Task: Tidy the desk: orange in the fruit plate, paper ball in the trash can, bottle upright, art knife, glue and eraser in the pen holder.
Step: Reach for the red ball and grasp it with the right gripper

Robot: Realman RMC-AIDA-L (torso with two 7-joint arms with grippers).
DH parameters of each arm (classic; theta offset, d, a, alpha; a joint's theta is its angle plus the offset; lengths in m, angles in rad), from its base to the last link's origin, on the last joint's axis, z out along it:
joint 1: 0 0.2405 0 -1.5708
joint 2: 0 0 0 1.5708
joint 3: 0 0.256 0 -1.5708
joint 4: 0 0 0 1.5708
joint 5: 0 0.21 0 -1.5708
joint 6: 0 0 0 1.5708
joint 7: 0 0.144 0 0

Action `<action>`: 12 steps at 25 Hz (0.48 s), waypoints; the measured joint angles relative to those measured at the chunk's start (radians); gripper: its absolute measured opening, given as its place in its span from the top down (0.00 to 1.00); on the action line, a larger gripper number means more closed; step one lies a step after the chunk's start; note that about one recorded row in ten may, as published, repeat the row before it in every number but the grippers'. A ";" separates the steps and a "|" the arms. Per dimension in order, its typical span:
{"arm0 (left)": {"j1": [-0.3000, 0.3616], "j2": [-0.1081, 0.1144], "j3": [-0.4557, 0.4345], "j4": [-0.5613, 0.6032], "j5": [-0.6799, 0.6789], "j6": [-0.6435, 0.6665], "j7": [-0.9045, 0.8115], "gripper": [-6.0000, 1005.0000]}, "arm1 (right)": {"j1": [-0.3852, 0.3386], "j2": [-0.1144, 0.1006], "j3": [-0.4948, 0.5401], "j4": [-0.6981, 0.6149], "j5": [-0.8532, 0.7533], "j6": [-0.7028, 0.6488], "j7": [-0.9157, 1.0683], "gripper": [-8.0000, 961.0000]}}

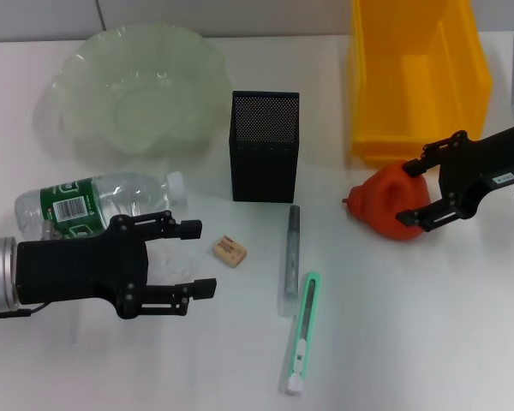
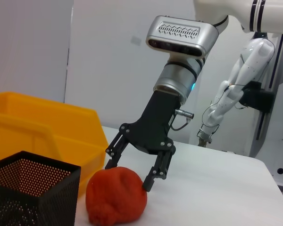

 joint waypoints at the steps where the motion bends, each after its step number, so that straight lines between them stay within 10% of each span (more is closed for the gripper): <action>1: 0.000 0.000 0.000 0.000 0.000 0.000 0.000 0.27 | 0.000 0.001 -0.005 0.000 -0.001 0.004 -0.001 0.22; 12: 0.000 -0.002 0.000 0.001 -0.003 -0.002 0.000 0.28 | -0.011 0.016 -0.059 0.019 0.004 0.068 -0.003 0.23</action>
